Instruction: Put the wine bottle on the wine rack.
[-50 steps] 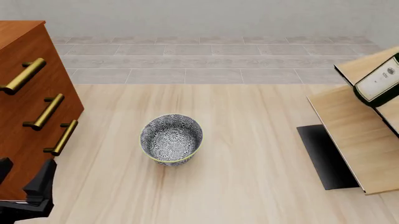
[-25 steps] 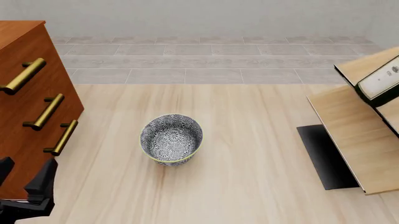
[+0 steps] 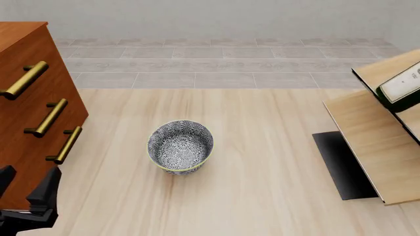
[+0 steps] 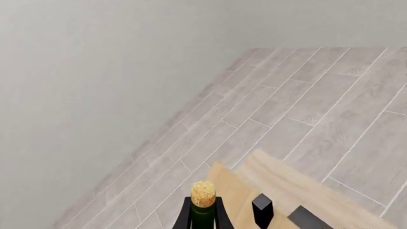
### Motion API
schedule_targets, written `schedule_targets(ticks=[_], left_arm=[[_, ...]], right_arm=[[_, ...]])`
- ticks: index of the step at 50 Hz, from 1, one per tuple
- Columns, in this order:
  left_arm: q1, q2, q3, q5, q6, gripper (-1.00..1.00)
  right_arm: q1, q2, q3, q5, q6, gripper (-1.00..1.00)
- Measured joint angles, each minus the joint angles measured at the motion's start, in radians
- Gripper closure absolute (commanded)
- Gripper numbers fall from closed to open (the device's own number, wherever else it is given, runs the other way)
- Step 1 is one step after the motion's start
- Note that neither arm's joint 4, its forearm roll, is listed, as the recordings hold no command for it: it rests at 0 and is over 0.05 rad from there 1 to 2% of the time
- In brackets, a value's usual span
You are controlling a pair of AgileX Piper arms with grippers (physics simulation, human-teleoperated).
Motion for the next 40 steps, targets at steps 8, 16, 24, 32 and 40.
schedule_targets(ticks=[8, 16, 24, 32, 40], left_arm=[[-0.001, 0.002, 0.000, -0.001, -0.001, -1.00], [-0.002, 0.006, 0.000, -0.005, -0.001, -1.00], [-0.001, 0.009, 0.000, -0.008, -0.001, -1.00], [-0.002, 0.017, 0.000, -0.017, 0.000, -1.00], [-0.002, 0.026, 0.000, -0.027, 0.002, -1.00]], right_arm=[[-0.014, 0.017, -0.002, -0.009, -0.002, 1.00], [-0.031, 0.036, 0.000, -0.025, -0.001, 1.00], [-0.054, 0.050, 0.007, -0.039, -0.002, 1.00], [-0.076, 0.062, 0.017, -0.051, -0.003, 1.00], [-0.100, 0.071, 0.029, -0.063, -0.004, 1.00]])
